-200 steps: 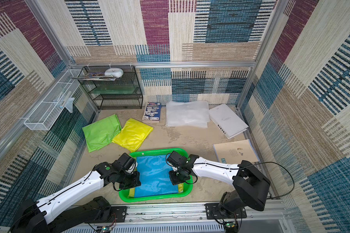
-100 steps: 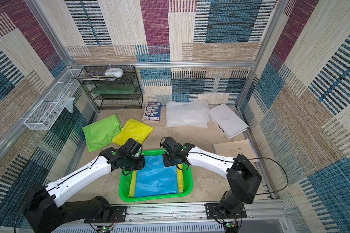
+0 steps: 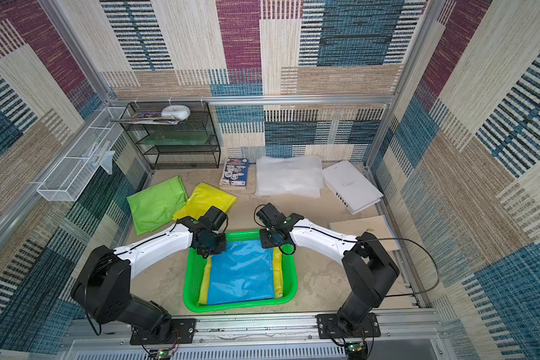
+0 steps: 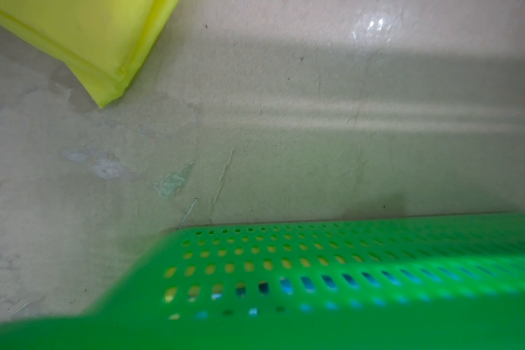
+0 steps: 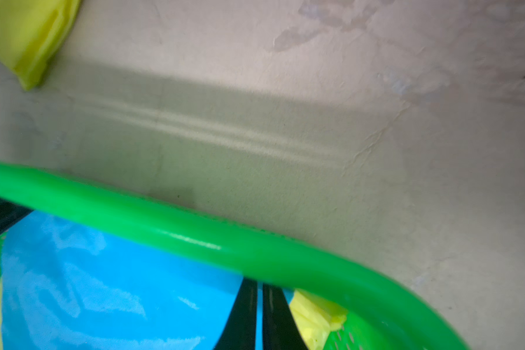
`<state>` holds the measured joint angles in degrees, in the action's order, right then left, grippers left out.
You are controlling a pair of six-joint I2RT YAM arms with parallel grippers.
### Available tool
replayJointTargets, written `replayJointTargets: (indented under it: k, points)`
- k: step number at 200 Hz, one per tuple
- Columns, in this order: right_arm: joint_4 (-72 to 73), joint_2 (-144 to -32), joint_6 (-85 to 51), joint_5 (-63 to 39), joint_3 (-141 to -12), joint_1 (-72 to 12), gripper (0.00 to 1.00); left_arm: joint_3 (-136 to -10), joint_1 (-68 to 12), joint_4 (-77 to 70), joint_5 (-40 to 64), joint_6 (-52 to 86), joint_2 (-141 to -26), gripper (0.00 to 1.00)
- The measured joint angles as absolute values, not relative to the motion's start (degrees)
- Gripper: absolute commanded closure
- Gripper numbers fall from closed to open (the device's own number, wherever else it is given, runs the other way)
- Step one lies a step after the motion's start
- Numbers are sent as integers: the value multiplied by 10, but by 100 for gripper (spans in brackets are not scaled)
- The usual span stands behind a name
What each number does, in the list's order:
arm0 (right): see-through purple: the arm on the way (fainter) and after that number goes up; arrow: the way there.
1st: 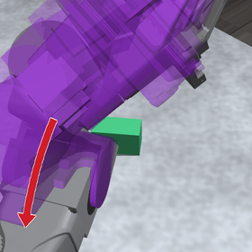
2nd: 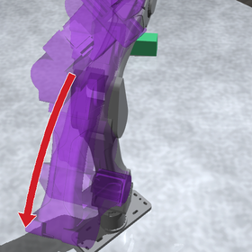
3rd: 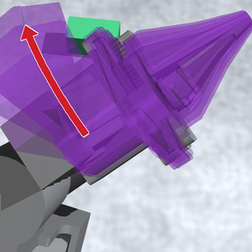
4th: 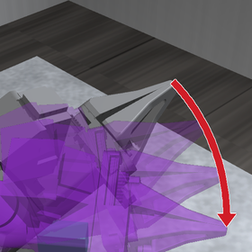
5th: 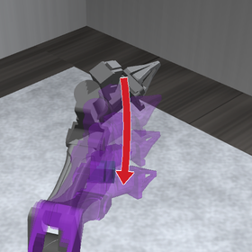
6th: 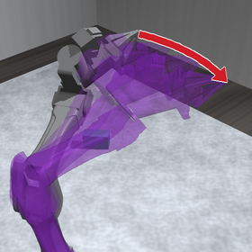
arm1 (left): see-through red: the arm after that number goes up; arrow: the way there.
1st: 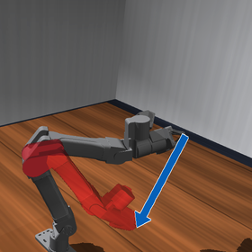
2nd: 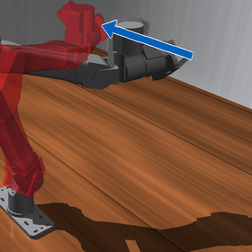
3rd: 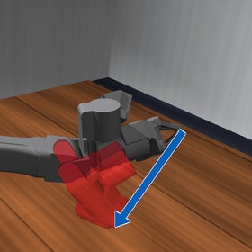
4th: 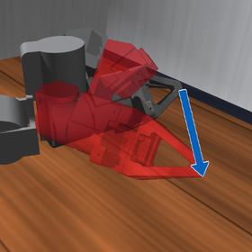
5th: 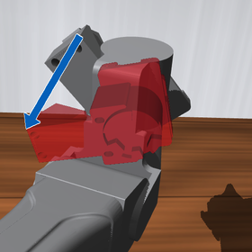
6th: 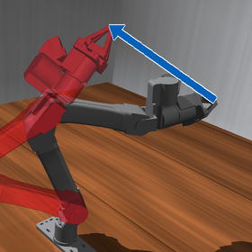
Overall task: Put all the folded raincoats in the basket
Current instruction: Place the raincoat in the basket.
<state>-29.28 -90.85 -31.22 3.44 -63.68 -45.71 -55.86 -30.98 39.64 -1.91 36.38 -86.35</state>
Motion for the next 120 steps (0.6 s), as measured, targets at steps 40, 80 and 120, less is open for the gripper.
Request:
replayJointTargets:
  k: [40, 80, 120]
  points:
    - [-313, -811, -293, 25, -644, -457, 43, -574, -309, 423, -9, 356, -765, 58]
    - [-379, -764, -290, 63, -630, -432, 24, -560, -309, 442, 25, 338, -663, 55]
    - [-428, -749, -291, 69, -576, -418, 28, -526, -309, 470, 26, 331, -623, 51]
